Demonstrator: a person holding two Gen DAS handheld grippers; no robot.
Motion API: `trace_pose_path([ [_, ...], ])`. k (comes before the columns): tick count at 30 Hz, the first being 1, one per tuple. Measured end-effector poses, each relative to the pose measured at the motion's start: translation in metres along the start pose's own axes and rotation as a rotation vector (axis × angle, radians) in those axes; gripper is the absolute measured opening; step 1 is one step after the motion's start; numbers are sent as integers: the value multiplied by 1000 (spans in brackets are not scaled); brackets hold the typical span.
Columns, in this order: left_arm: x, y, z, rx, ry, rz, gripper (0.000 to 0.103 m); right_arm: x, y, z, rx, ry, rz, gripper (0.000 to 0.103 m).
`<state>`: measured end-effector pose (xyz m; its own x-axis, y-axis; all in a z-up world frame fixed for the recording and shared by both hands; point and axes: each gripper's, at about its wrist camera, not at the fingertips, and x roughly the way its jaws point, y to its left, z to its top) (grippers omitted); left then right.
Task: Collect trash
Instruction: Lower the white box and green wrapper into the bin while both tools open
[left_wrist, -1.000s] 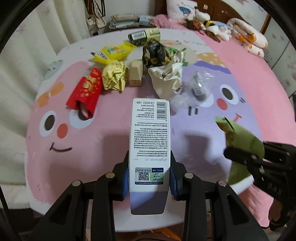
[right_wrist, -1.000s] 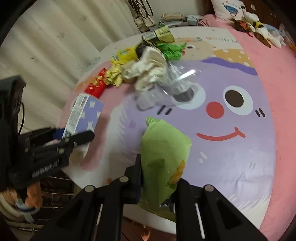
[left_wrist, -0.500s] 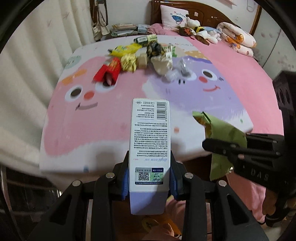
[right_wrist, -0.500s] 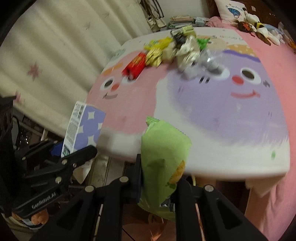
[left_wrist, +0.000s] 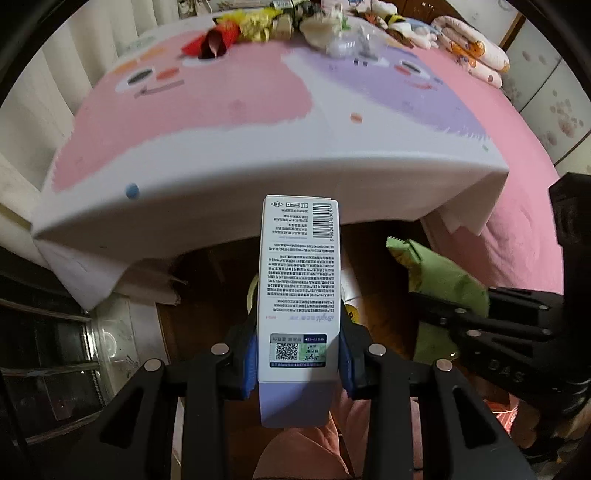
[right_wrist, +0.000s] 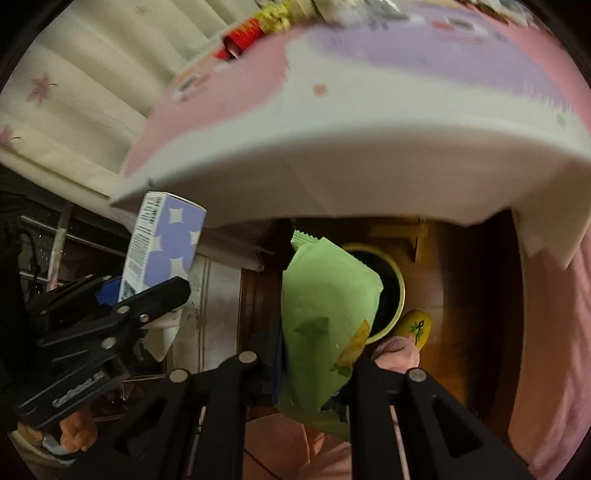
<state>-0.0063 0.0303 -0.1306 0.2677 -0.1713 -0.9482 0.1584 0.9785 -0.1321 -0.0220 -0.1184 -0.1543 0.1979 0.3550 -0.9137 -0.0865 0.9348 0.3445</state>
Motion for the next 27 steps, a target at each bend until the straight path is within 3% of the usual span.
trace_pose_path([
  [5,48,4,-6,-7,45,-6,33,55,-23,0,61,27,8,13],
  [16,211,15,-9,-57,134,-39,33,199,-113,-1,183,77,-8,16],
  [19,237,16,-11,-50,143,-43,35,225,-130,-4,206,100,-10,23],
  [21,249,13,-13,-47,158,-47,52,237,-140,-5,222,112,-7,29],
  [23,255,14,-13,-56,158,-42,88,247,-144,-8,229,118,-9,51],
  [25,258,19,-14,-81,161,-44,93,250,-146,-8,233,117,-16,61],
  [27,256,21,-13,-99,156,-31,95,252,-147,-9,245,122,-15,62],
])
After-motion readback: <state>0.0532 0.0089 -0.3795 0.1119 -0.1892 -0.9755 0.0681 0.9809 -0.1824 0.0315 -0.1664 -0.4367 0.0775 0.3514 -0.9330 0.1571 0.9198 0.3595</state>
